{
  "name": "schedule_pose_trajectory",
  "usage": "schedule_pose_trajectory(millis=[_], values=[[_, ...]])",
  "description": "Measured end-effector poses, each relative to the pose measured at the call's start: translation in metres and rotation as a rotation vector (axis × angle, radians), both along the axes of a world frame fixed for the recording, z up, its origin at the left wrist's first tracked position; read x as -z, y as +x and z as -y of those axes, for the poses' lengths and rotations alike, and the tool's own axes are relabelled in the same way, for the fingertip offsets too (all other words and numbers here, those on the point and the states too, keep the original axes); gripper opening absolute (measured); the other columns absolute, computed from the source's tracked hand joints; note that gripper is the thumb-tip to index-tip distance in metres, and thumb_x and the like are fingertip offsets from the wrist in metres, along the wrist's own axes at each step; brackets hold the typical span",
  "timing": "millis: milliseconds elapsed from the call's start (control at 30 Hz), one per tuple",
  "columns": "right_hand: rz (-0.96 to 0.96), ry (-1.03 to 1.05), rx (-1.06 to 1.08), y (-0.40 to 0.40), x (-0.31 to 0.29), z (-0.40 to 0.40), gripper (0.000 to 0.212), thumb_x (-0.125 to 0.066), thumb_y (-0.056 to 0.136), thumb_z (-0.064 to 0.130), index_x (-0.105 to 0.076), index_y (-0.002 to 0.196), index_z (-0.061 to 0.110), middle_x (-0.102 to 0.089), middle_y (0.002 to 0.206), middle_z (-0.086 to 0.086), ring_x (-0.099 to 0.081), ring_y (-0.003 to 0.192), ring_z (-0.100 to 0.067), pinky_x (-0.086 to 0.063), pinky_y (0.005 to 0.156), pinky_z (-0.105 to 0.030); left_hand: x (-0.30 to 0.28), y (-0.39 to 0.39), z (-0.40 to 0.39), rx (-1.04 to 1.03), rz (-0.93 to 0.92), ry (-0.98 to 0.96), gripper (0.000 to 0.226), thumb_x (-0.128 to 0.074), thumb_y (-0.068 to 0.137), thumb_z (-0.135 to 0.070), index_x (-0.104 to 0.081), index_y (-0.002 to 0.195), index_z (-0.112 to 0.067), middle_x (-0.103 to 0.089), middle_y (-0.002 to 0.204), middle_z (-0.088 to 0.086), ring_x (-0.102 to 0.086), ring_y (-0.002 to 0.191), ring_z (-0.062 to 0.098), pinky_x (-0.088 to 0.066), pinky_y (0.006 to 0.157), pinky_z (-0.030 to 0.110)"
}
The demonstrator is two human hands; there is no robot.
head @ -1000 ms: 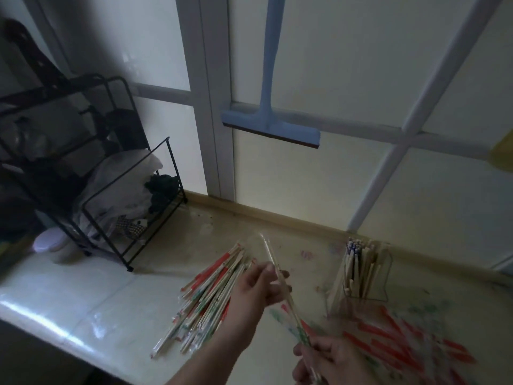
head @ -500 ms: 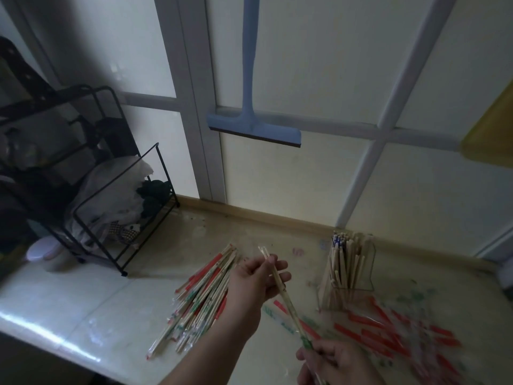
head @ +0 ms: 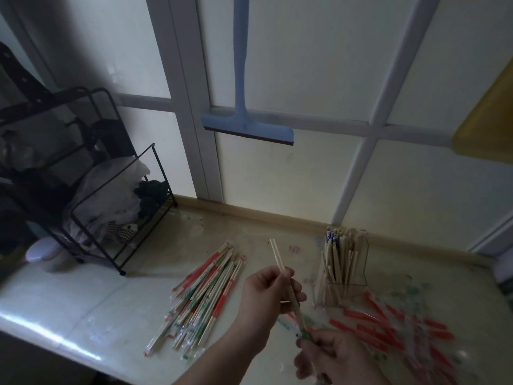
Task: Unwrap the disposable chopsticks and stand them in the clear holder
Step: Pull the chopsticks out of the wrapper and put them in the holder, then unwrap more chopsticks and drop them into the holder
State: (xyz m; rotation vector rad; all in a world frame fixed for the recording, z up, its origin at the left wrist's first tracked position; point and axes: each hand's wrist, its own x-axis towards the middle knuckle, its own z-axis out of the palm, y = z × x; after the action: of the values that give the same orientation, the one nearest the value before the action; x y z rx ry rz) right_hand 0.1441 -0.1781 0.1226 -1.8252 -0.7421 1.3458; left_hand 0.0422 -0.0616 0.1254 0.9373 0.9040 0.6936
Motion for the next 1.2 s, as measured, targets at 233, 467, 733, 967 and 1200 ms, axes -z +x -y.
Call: schedule_pose_trajectory(millis=[233,467,733,967,1200], values=[[0.021,0.289,0.287,0.043,-0.023,-0.019,0.032,-0.063,0.077,0.040,-0.075,0.096,0.016,-0.077,0.089,-0.001,-0.073,0.086,-0.015,-0.058,0.071,-0.036,0.004,0.003,0.012,0.409,-0.148,0.194,0.016,-0.056,0.099,-0.011,-0.066,0.091,0.000,-0.063,0.065,0.007,-0.057,0.054,0.020,-0.050,0.056,0.029],[-0.042,0.296,0.318,0.063,-0.018,-0.023,0.026,-0.069,0.072,0.036,-0.080,0.083,0.015,-0.077,0.087,-0.008,-0.072,0.086,-0.026,-0.056,0.085,-0.048,0.004,0.015,0.017,0.577,-0.186,0.281,0.015,-0.058,0.098,-0.014,-0.068,0.093,-0.005,-0.065,0.065,0.000,-0.056,0.054,0.016,-0.049,0.058,0.031],[-0.209,0.404,0.551,0.103,-0.024,-0.013,0.020,-0.067,0.075,0.025,-0.077,0.072,0.008,-0.075,0.081,-0.015,-0.072,0.070,-0.027,-0.059,0.065,-0.039,0.025,0.009,-0.001,0.675,-0.270,0.388,0.023,-0.057,0.099,-0.021,-0.068,0.097,-0.001,-0.056,0.061,-0.004,-0.044,0.049,0.010,-0.036,0.050,0.022],[-0.277,0.562,0.795,0.186,-0.037,0.023,0.018,-0.078,0.058,0.042,-0.076,0.061,0.025,-0.075,0.071,0.006,-0.072,0.064,-0.007,-0.057,0.048,-0.025,0.074,-0.011,-0.026,0.878,-0.607,0.609,0.020,-0.054,0.099,-0.024,-0.071,0.092,-0.017,-0.063,0.070,-0.011,-0.054,0.059,-0.002,-0.046,0.064,0.019],[-0.400,0.524,0.868,0.192,-0.022,0.037,0.049,-0.093,0.019,0.054,-0.076,0.056,0.025,-0.075,0.072,0.009,-0.072,0.065,-0.005,-0.058,0.050,-0.025,0.128,0.019,-0.004,0.450,-0.769,1.150,0.058,-0.048,0.083,-0.066,-0.062,0.122,-0.027,-0.059,0.122,-0.016,-0.060,0.105,0.007,-0.050,0.087,0.019]])
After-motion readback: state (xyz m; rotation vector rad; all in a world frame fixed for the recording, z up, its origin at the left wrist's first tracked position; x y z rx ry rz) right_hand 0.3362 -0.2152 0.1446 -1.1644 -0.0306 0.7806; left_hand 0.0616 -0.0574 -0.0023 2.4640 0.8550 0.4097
